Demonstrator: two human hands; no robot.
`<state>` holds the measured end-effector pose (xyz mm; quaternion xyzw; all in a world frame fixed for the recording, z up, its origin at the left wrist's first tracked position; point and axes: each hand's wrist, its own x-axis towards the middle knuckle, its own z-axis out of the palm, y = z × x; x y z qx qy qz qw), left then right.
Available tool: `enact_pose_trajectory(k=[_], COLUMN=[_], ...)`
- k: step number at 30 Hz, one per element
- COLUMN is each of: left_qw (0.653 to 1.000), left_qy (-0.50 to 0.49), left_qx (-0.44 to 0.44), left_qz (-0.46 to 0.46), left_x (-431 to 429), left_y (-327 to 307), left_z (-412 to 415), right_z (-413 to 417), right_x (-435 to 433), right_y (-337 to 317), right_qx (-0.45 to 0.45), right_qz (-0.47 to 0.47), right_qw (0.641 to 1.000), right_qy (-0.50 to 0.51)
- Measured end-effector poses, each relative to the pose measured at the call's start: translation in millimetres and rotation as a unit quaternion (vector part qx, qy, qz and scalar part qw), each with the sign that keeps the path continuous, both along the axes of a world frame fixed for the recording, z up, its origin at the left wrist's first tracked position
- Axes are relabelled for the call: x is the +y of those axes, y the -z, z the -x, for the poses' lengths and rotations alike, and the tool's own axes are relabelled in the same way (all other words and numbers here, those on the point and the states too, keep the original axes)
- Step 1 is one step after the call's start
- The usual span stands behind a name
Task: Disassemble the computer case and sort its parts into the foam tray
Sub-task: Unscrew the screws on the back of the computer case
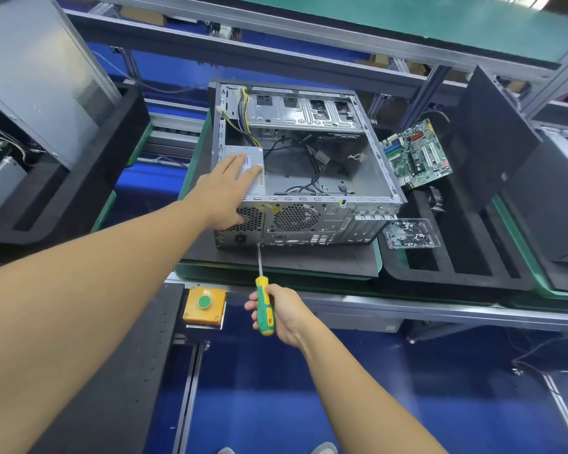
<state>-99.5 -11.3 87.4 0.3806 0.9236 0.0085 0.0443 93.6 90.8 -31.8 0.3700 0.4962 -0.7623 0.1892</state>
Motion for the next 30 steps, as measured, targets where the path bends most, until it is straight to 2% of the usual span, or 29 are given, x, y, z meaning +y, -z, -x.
enact_pose_trajectory(k=[3,6,12,21,25,30], left_qw=[1.0,1.0,1.0,1.0,1.0,1.0], left_qy=[0.0,-0.001,-0.003,-0.004,-0.003,-0.003], left_qx=[0.001,0.0,0.0,0.005,0.008,0.005], left_qz=[0.002,0.001,0.003,0.002,0.004,0.006], left_x=[-0.1,0.2,0.4,-0.3,-0.1,0.0], left_y=[-0.5,-0.5,-0.8,0.7,0.9,1.3], left_z=[-0.2,-0.5,-0.7,0.0,0.0,0.3], right_z=[-2.7,-5.0,1.4,0.2,-2.5,-2.0], right_x=[-4.0,-6.2,3.7,-4.3,-3.3,6.5], right_y=[4.9,6.2,-11.2,-2.0,-0.1,-6.9], right_qx=[0.028,0.013,-0.038,-0.007,-0.026,-0.055], right_qz=[-0.049,-0.06,0.082,-0.024,-0.056,0.044], right_qw=[0.998,0.998,0.996,0.999,0.997,0.997], right_qy=[0.014,0.001,-0.023,-0.022,-0.048,-0.016])
